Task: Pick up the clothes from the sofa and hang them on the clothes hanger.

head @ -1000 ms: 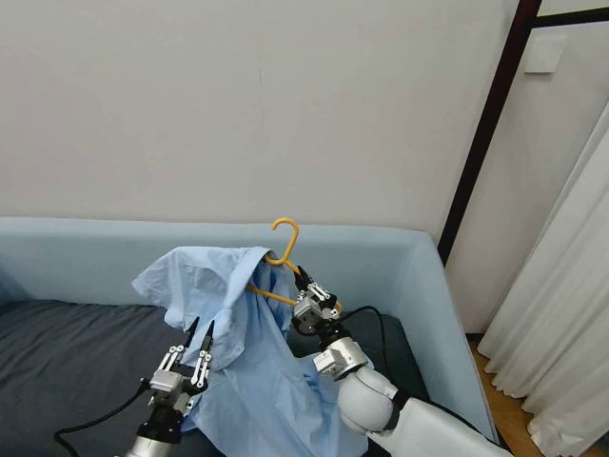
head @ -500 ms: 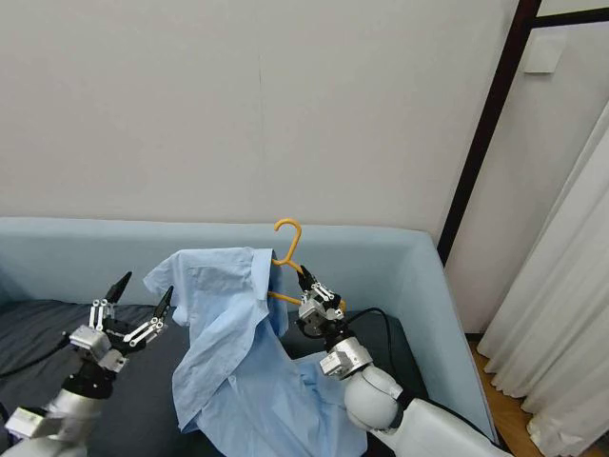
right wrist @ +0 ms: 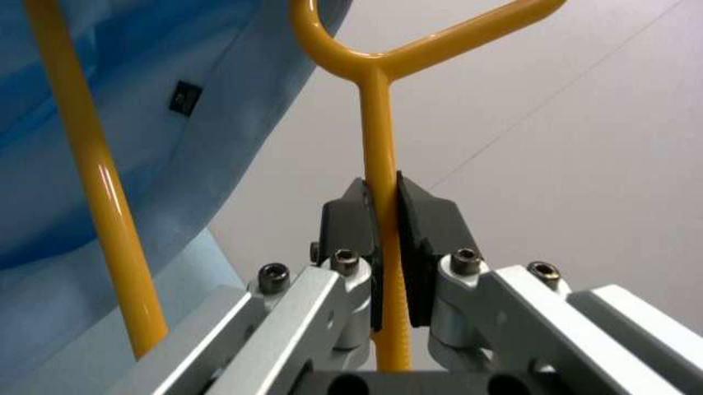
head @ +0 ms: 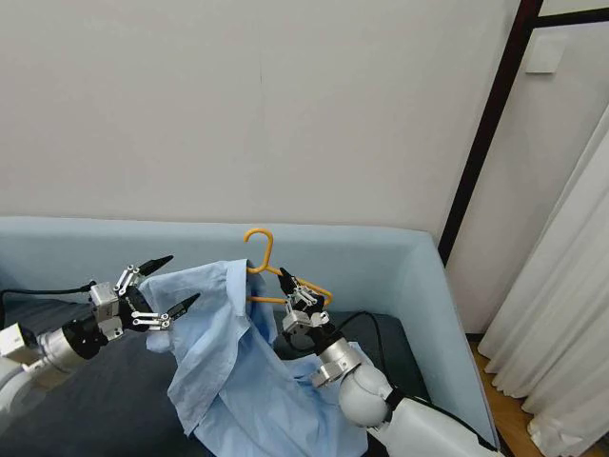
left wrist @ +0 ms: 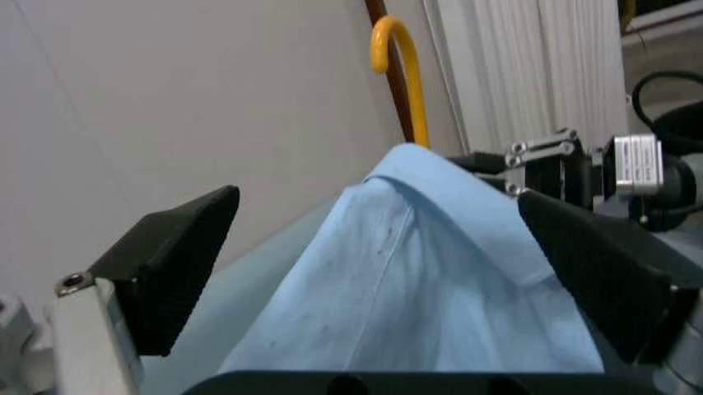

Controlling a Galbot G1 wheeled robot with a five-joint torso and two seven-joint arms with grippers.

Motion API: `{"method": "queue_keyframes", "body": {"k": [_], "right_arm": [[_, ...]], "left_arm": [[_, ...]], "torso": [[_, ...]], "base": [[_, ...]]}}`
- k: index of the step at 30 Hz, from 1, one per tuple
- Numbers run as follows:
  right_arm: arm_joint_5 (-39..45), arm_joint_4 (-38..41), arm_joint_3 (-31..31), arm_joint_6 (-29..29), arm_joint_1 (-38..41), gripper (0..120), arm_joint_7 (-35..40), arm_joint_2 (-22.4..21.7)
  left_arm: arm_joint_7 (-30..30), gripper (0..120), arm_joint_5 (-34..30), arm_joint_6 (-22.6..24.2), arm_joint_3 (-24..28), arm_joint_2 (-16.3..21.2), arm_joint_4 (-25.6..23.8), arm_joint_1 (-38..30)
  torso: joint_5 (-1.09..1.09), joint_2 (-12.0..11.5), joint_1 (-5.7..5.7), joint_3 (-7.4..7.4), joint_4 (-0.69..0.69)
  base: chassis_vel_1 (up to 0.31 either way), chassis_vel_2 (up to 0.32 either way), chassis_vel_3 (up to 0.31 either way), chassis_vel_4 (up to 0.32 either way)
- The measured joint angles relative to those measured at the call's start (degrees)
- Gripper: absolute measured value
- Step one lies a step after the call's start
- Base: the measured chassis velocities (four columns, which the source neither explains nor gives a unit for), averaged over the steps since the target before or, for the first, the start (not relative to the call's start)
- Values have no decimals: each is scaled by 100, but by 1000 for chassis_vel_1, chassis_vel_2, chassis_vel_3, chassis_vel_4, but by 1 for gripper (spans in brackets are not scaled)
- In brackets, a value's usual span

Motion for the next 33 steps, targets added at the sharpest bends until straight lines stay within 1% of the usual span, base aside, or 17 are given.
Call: {"method": "queue_keyframes", "body": {"k": [2, 5, 6, 11, 12, 13, 15, 16, 17, 18, 21, 22, 23, 27, 29, 31, 33], "right_arm": [[-95, -39, 27, 48, -13, 4, 0, 25], [-234, -81, 98, 107, -32, 4, 1, 71], [-234, -81, 98, 107, -32, 4, 1, 71], [-401, -108, 177, 186, -44, 4, 1, 91], [-502, -111, 228, 246, -58, 4, -7, 90], [-502, -111, 228, 246, -58, 4, -7, 90], [-619, -109, 290, 298, -79, 4, -30, 72], [-619, -109, 290, 298, -79, 4, -30, 72], [-644, -108, 306, 312, -83, 4, -36, 67], [-775, -127, 362, 390, -95, 4, -43, 67], [-1202, -186, 540, 601, -136, 4, -60, 95], [-1202, -186, 540, 601, -136, 4, -60, 95], [-1299, -188, 567, 638, -143, 4, -62, 98], [-1472, -188, 596, 712, -146, 4, -62, 108], [-1503, -188, 603, 727, -146, 4, -62, 110], [-1582, -184, 614, 773, -147, 4, -59, 114], [-1598, -178, 615, 787, -147, 4, -58, 113]], "left_arm": [[238, 100, -88, 240, 195, 267, 280, -390], [506, 100, -194, 437, 598, 496, 584, -897], [506, 100, -194, 437, 598, 496, 584, -897], [700, 100, -136, 583, 1015, 562, 819, -1339], [760, 100, -65, 643, 1189, 529, 919, -1523], [760, 100, -65, 643, 1189, 529, 919, -1523], [872, 93, 12, 715, 1361, 431, 1016, -1700], [872, 93, 12, 715, 1361, 431, 1016, -1700], [899, 89, 24, 731, 1384, 411, 1027, -1724], [1022, 83, 56, 792, 1436, 362, 1047, -1797], [1281, 69, 163, 920, 1468, 311, 1060, -1851], [1281, 69, 163, 920, 1468, 311, 1060, -1851], [1325, 66, 204, 942, 1468, 302, 1062, -1851], [1307, 48, 330, 932, 1463, 274, 1085, -1823], [1287, 45, 341, 919, 1462, 267, 1088, -1815], [1255, 32, 398, 883, 1437, 230, 1090, -1761], [1253, 30, 419, 874, 1425, 219, 1090, -1741]], "torso": [[-1, 0, 0, 0, 4], [1, 0, 0, 0, 3], [1, 0, 0, 0, 3], [1, 0, 0, 0, 3], [1, 0, 0, 0, 3], [1, 0, 0, 0, 3], [0, 0, 0, 0, 3], [0, 0, 0, 0, 3], [-1, 0, 0, 0, 2], [0, 0, 0, 0, 3], [1, 0, 0, -1, 3], [1, 0, 0, -1, 3], [1, 0, 0, -1, 3], [1, 0, 0, 0, 3], [1, 0, 0, -1, 3], [1, 0, 0, 0, 3], [1, 0, 0, -1, 3]], "base": [[0, 0, 0, 0], [0, 0, 0, 0], [0, 0, 0, 0], [0, 0, 0, 0], [0, 0, 0, 0], [0, 0, 0, 0], [0, 0, 0, 0], [0, 0, 0, 0], [0, 0, 0, 0], [0, 0, 0, 0], [0, 0, 0, 0], [0, 0, 0, 0], [0, 0, 0, 0], [0, 0, 0, 0], [0, 0, 0, 0], [0, 0, 0, 0], [0, 0, 0, 0]]}}
